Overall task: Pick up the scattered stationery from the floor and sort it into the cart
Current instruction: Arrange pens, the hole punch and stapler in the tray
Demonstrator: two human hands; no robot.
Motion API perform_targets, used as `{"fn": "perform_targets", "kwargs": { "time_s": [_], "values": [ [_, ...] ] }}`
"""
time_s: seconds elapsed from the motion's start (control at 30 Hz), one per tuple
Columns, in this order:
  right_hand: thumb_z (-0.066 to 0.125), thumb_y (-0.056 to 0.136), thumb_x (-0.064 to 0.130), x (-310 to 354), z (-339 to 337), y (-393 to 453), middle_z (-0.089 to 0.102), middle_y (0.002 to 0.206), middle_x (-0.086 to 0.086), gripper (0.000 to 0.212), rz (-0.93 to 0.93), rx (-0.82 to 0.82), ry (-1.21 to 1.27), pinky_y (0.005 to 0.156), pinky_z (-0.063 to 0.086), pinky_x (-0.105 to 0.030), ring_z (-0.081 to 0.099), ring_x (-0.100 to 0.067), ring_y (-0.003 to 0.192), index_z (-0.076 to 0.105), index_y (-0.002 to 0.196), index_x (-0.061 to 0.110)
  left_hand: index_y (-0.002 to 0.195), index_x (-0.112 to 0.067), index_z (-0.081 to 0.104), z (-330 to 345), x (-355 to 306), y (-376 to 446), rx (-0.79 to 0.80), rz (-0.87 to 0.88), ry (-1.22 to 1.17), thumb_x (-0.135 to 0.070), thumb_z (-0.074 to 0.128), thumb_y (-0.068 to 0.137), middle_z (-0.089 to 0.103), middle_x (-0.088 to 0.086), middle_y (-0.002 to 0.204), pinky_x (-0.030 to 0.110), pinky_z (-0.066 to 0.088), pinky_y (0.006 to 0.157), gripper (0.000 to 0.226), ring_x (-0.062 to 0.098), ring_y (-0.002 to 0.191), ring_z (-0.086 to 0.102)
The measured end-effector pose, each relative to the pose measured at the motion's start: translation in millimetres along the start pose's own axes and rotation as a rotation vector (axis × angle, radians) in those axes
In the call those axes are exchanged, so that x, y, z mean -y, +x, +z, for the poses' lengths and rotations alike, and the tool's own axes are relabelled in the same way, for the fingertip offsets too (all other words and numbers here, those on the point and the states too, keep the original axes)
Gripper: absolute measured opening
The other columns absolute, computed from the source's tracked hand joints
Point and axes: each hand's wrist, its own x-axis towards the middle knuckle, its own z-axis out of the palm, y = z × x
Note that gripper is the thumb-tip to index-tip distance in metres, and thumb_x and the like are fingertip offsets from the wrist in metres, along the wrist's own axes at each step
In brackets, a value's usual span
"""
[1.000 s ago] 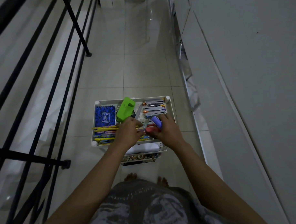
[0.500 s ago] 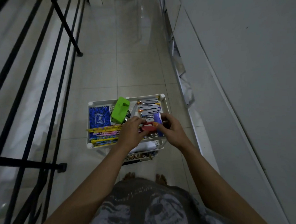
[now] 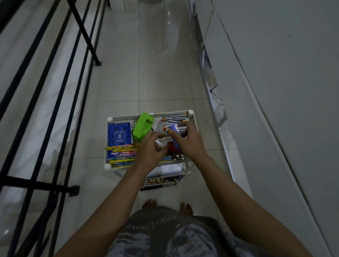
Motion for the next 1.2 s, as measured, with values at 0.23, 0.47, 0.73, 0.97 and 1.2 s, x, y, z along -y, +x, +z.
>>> {"fn": "perform_targets", "kwargs": {
  "time_s": [0.23,0.47,0.73,0.97,1.2],
  "values": [
    [0.057,0.09,0.051,15.3,41.9,27.4,0.065,0.114,-0.007,0.051,-0.044,0.075,-0.275,0.077,0.046,-0.034,0.061,-0.025,0.101,0.051,0.129,0.019,0.131,-0.011,0.049,-20.6,16.4,1.6,-0.319,-0.203,0.237,-0.016,0.07,0.077,0.042,0.017,0.13,0.039,0.042,0.093,0.058,0.031,0.118,0.042],
    [0.053,0.093,0.045,10.7,56.3,37.8,0.062,0.115,-0.01,0.042,-0.039,0.06,-0.281,0.081,0.048,-0.039,0.057,-0.027,0.103,0.053,0.122,0.014,0.133,-0.015,0.047,-24.3,29.9,10.3,-0.211,-0.341,0.166,-0.025,0.058,0.092,0.061,0.015,0.106,0.04,0.048,0.076,0.044,0.03,0.095,0.055],
    [0.06,0.083,0.021,-25.4,26.1,11.6,0.057,0.104,-0.015,0.024,-0.143,-0.229,-0.594,0.079,0.039,-0.037,0.048,-0.03,0.095,0.06,0.103,0.008,0.126,-0.011,0.053,-17.3,24.2,9.7,-0.229,-0.274,0.09,-0.027,0.061,0.091,0.069,0.007,0.1,0.041,0.053,0.074,0.039,0.023,0.088,0.065],
    [0.049,0.086,0.02,-35.9,26.5,0.5,0.054,0.101,-0.012,0.02,-0.124,-0.172,-0.57,0.073,0.043,-0.036,0.053,-0.027,0.088,0.055,0.101,0.009,0.133,-0.018,0.05,-12.8,27.9,8.2,-0.17,-0.267,0.068,-0.035,0.061,0.09,0.071,0.002,0.103,0.044,0.056,0.076,0.048,0.02,0.088,0.066],
    [0.054,0.081,0.026,-31.1,23.6,-11.5,0.057,0.101,-0.008,0.022,-0.18,-0.248,-0.622,0.076,0.04,-0.038,0.047,-0.025,0.091,0.058,0.099,0.014,0.127,-0.013,0.052,-28.5,23.0,-2.1,-0.321,-0.227,0.077,-0.026,0.068,0.086,0.054,0.009,0.117,0.035,0.048,0.085,0.046,0.021,0.103,0.055]
  ]
}}
